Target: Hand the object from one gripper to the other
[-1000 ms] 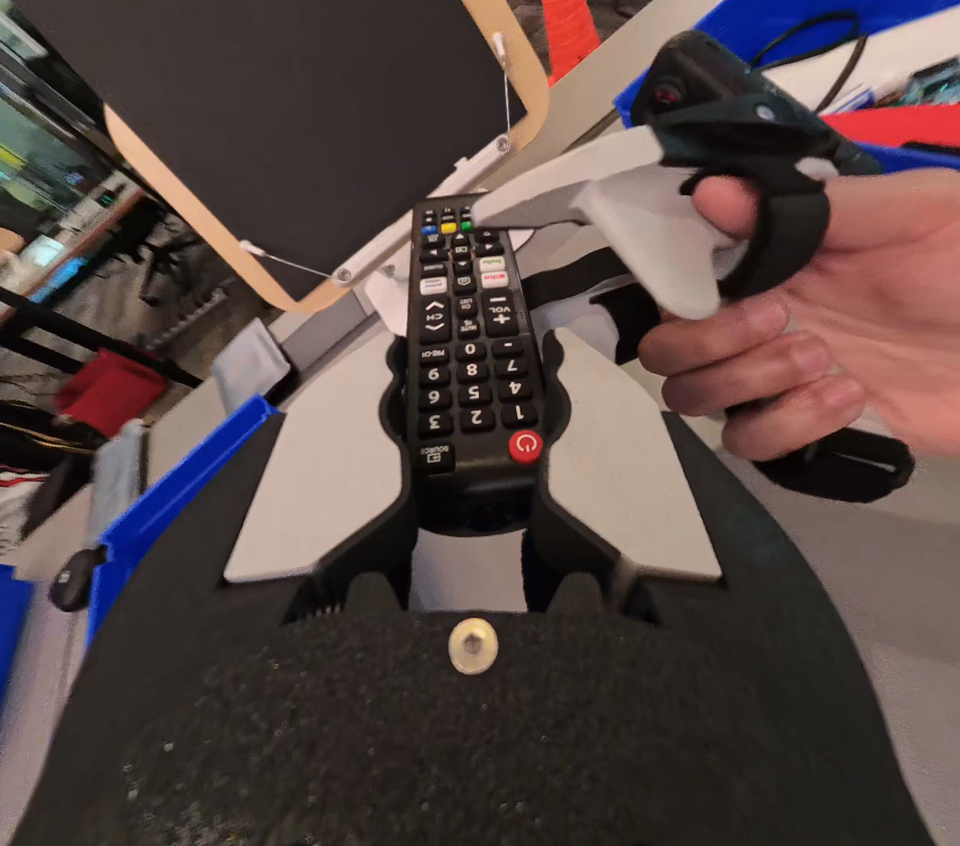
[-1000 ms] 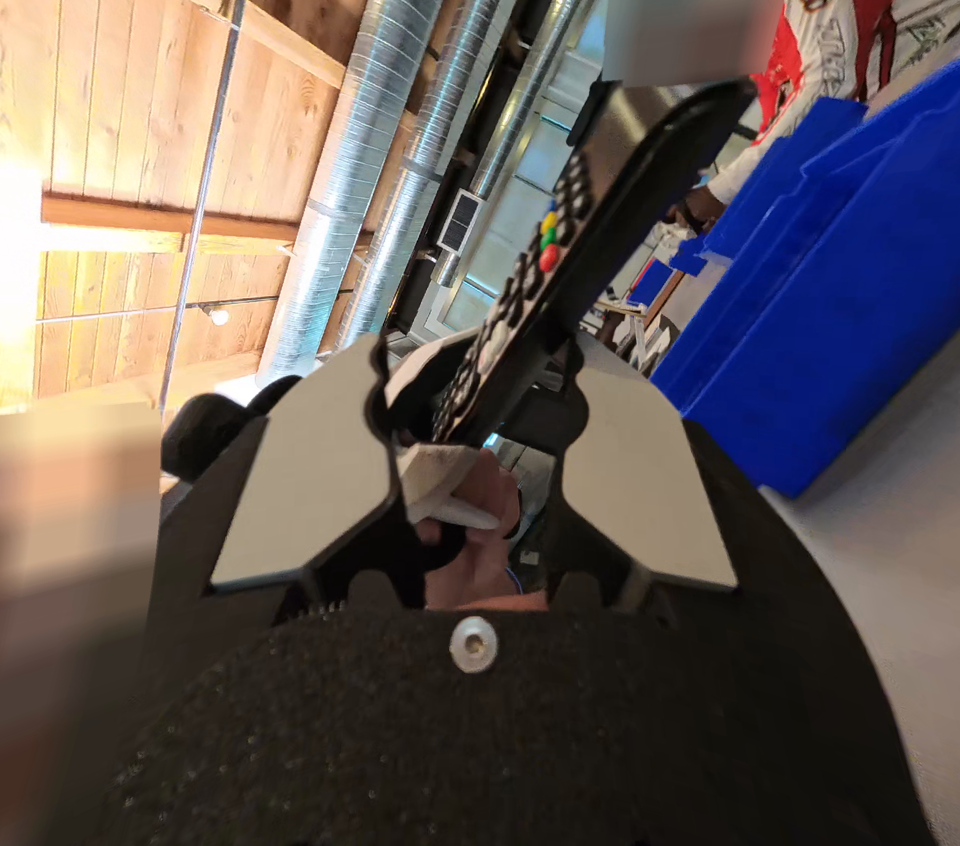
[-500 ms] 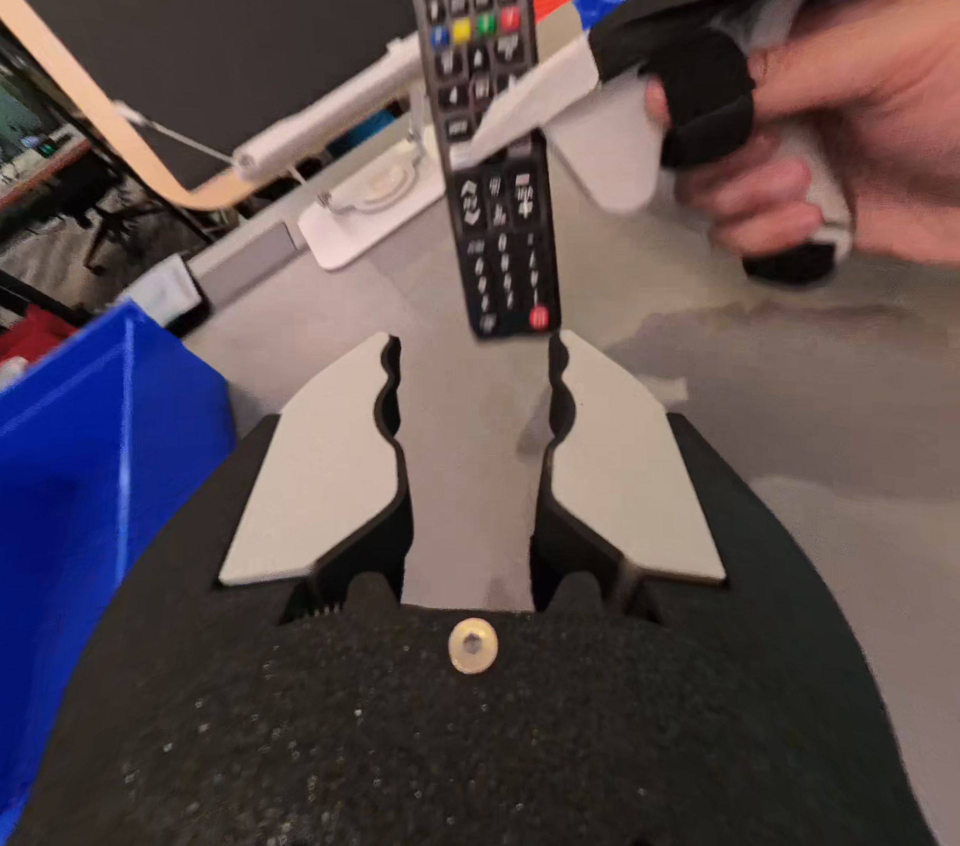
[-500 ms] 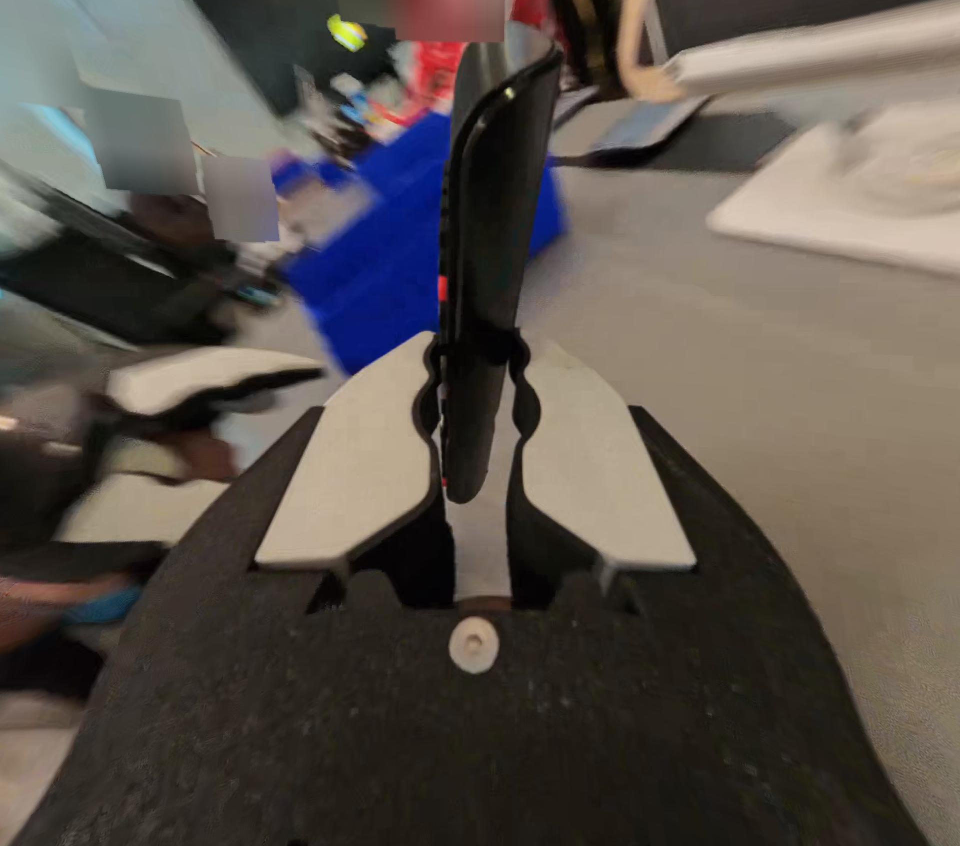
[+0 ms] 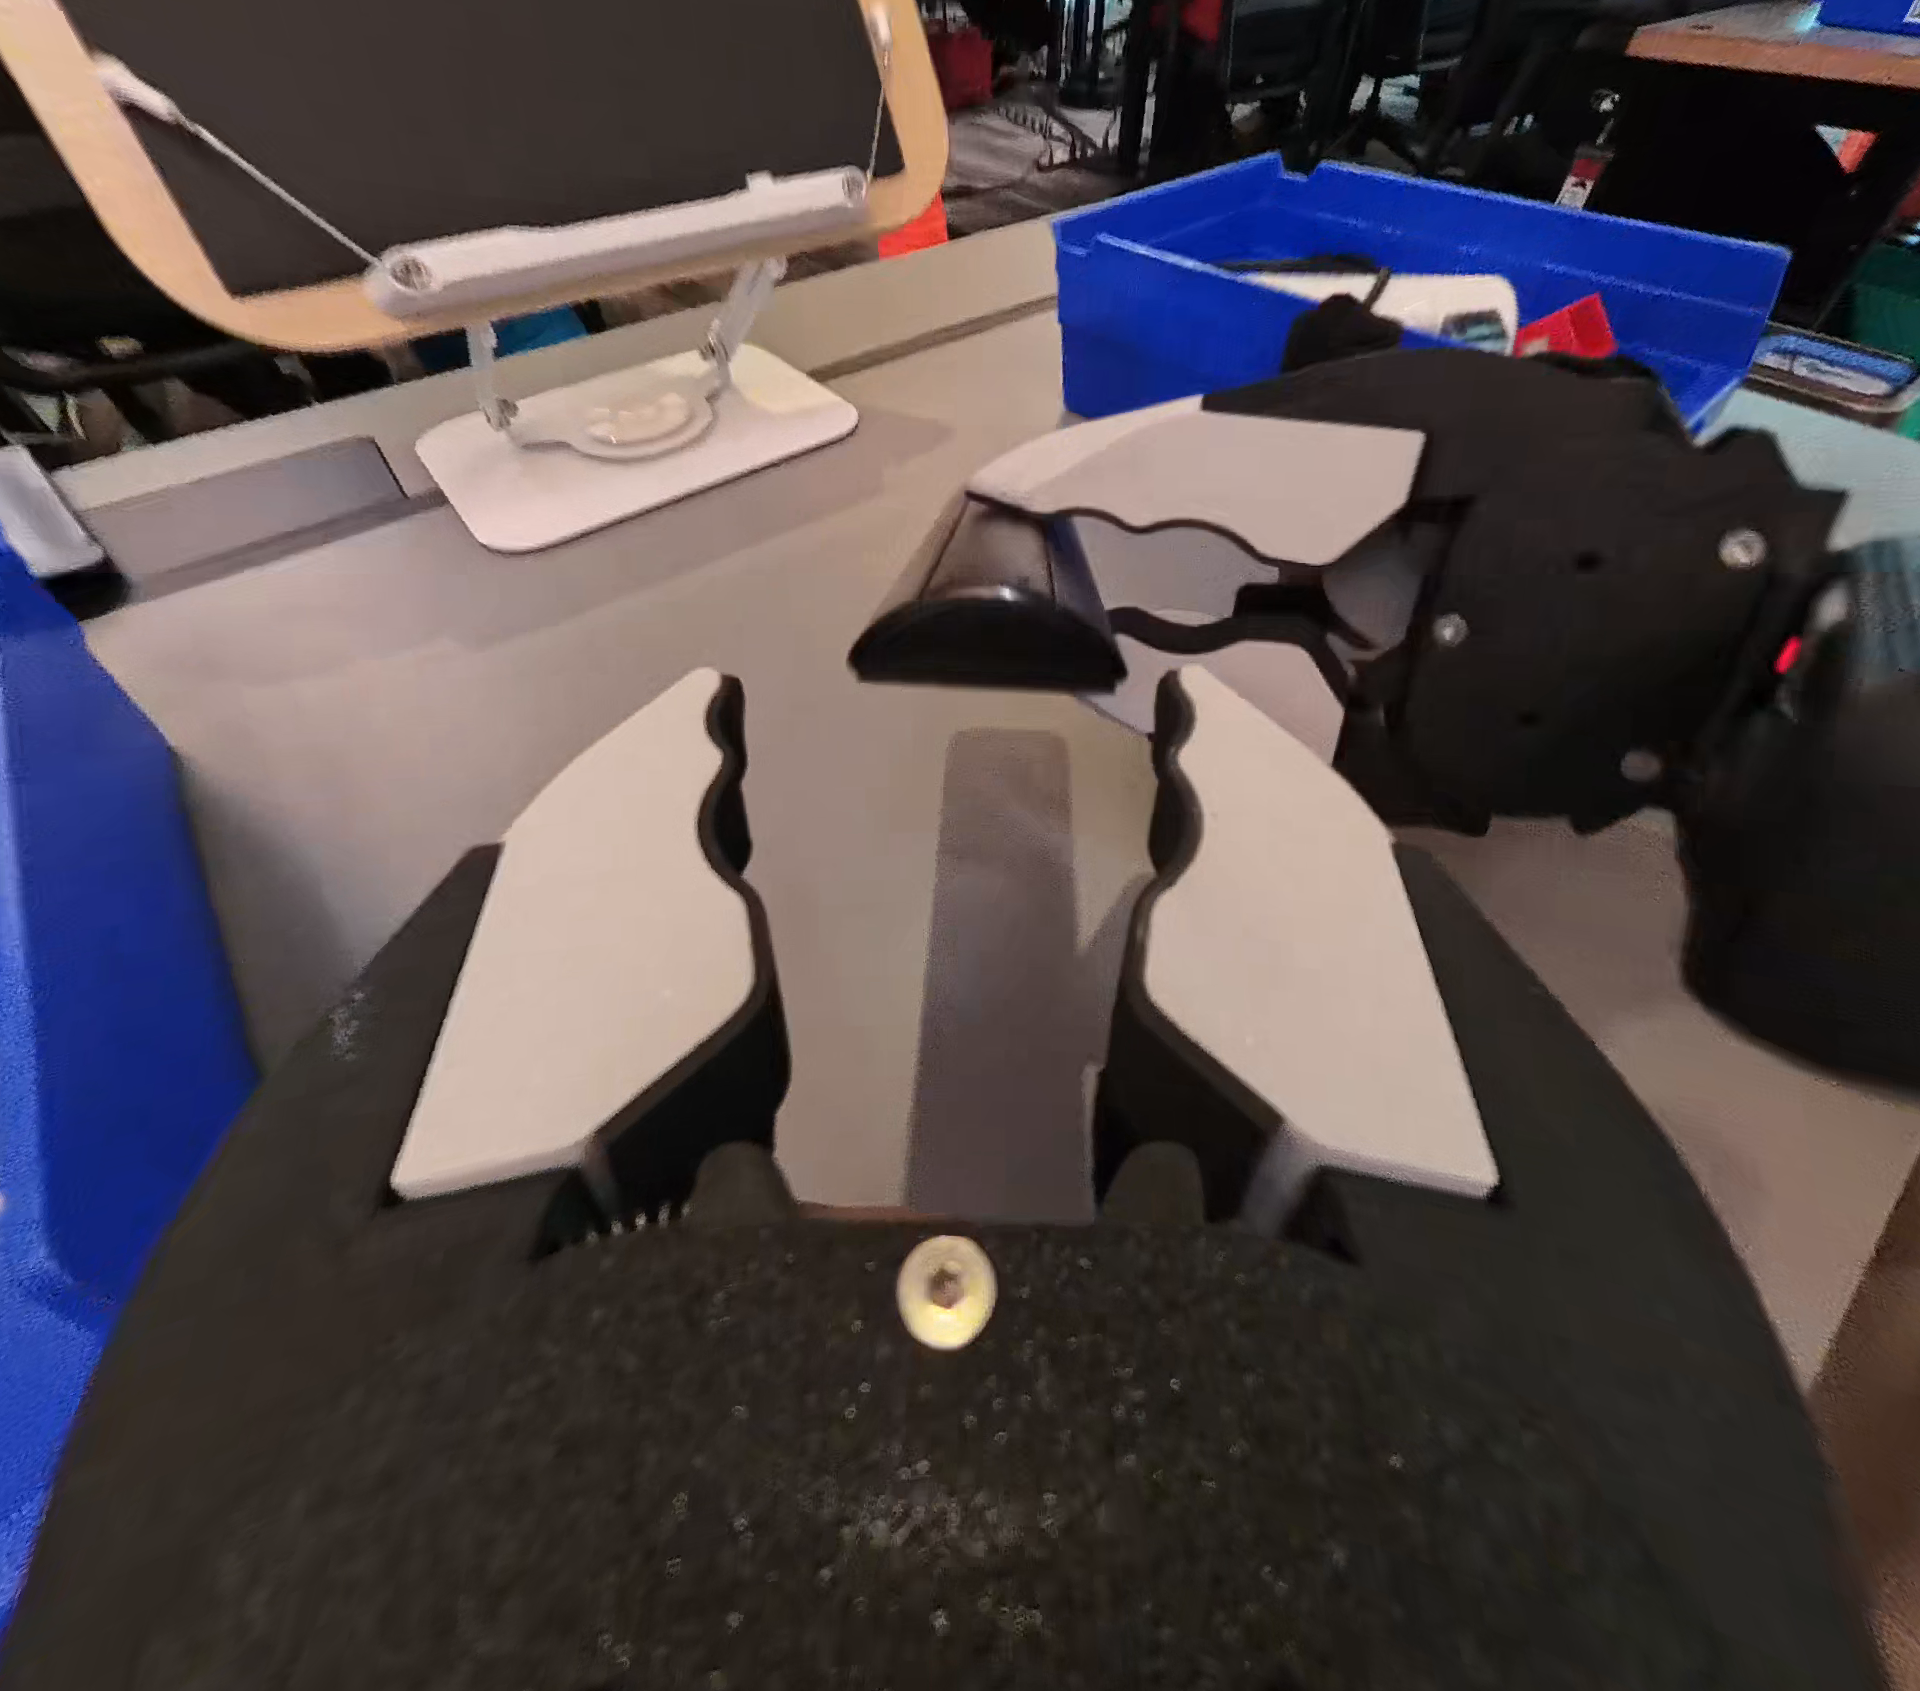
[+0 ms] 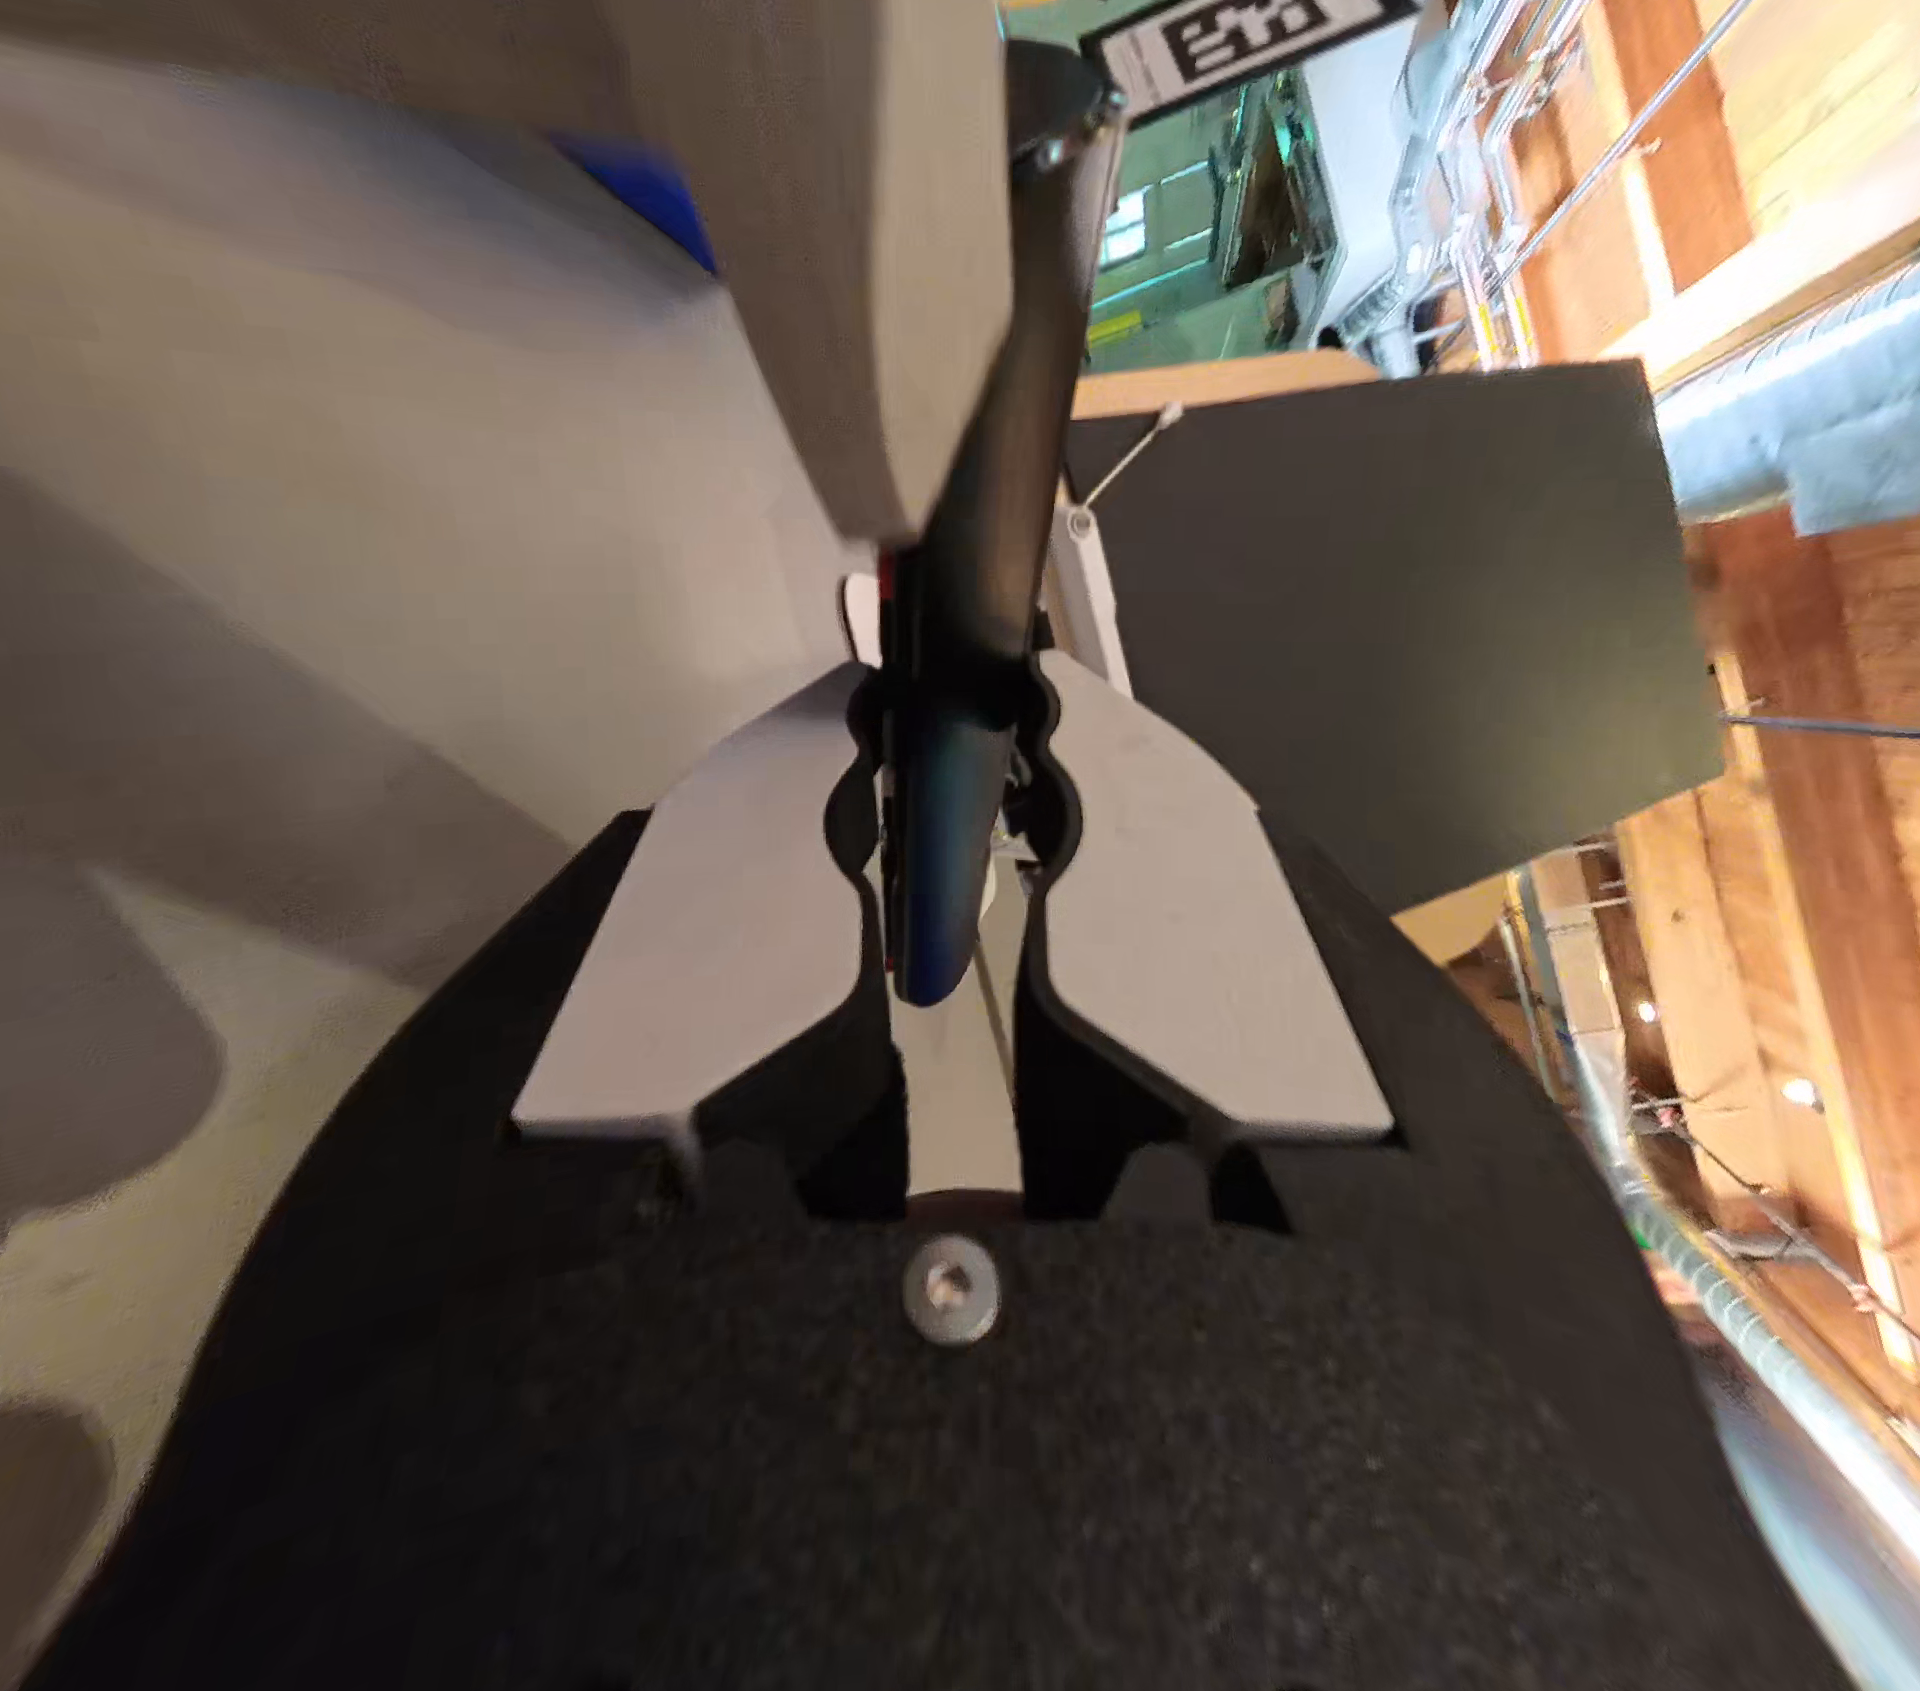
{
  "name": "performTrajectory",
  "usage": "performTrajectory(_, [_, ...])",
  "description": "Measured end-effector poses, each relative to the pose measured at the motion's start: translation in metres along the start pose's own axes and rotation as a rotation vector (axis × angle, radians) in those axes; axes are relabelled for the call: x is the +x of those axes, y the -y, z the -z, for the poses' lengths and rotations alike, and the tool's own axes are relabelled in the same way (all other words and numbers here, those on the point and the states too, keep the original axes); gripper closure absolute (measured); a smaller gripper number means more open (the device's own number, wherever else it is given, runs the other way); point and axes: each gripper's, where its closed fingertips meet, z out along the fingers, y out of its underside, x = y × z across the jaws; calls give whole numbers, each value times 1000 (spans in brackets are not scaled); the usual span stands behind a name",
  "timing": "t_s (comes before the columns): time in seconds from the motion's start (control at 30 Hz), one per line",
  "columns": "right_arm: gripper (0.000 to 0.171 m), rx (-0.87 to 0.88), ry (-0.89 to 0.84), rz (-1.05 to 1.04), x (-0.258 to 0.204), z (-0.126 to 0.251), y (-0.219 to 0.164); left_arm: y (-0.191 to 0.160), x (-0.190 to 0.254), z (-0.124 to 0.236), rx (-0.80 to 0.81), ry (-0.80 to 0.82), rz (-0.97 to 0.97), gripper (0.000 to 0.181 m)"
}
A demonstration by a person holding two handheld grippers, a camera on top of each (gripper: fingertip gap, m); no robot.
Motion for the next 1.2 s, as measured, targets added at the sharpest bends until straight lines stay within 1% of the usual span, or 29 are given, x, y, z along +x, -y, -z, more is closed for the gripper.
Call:
performTrajectory(0.07, [147, 15, -5, 33, -4, 1, 9, -9, 4, -6, -46, -41, 27, 105])
performTrajectory(0.1, [147, 20, -11, 49, -5, 1, 12, -14, 3, -8, -66, -41, 41, 109])
performTrajectory(0.17, [146, 8, -13, 79, -7, 1, 14, -17, 7, -8, -75, -84, 68, 127])
performTrajectory(0.23, [146, 17, 7, 84, -9, 2, 15, -15, 6, -7, -58, -89, 90, 127])
performTrajectory(0.33, [146, 20, 5, 100, -10, 2, 12, -18, 7, -10, -66, -92, 69, 126])
performTrajectory(0.37, [147, 18, 10, 110, -12, 2, 11, -18, 6, -11, -64, -81, 70, 118])
performTrajectory(0.4, [147, 17, 12, 121, -14, 2, 10, -17, 7, -12, -64, -77, 69, 114])
performTrajectory(0.43, [147, 18, 19, 125, -18, 2, 10, -17, 7, -13, -65, -70, 66, 115])
performTrajectory(0.47, [147, 14, 26, 116, -20, 2, 10, -17, 6, -13, -68, -56, 59, 122])
performTrajectory(0.57, [147, 19, 28, 90, -20, 2, 9, -20, 5, -14, -105, -65, 39, 123])
performTrajectory(0.67, [146, 52, -22, 93, -14, 3, 15, -13, 5, -11, -84, -56, -9, 123])
performTrajectory(0.73, [145, 81, -17, 71, -13, 5, 20, -2, 3, -5, -49, -40, -44, 123])
performTrajectory(0.77, [144, 92, 1, 48, -13, 6, 22, 5, 1, -1, -21, -22, -53, 123])
performTrajectory(0.83, [128, 124, 39, -48, -11, 8, 21, 17, -7, 7, 17, 23, -99, 124])
performTrajectory(0.87, [124, 132, 68, -121, -10, 8, 18, 20, -11, 10, 23, 48, -133, 124])
performTrajectory(0.93, [127, 97, 129, -272, -8, 3, 2, 19, -17, 13, -2, 89, -188, 124])
performTrajectory(1.03, [124, 52, 210, -390, -14, -3, -16, 19, -18, 13, 7, 69, -145, 124])
performTrajectory(1.07, [125, 56, 236, -417, -17, -2, -16, 22, -18, 14, 24, 68, -135, 124])
performTrajectory(1.13, [131, 115, 320, -555, -19, 3, -6, 25, -19, 14, 14, 73, -147, 124])
performTrajectory(1.2, [126, 206, 484, -717, -24, 14, 14, 31, -19, 14, 15, 69, -146, 125])
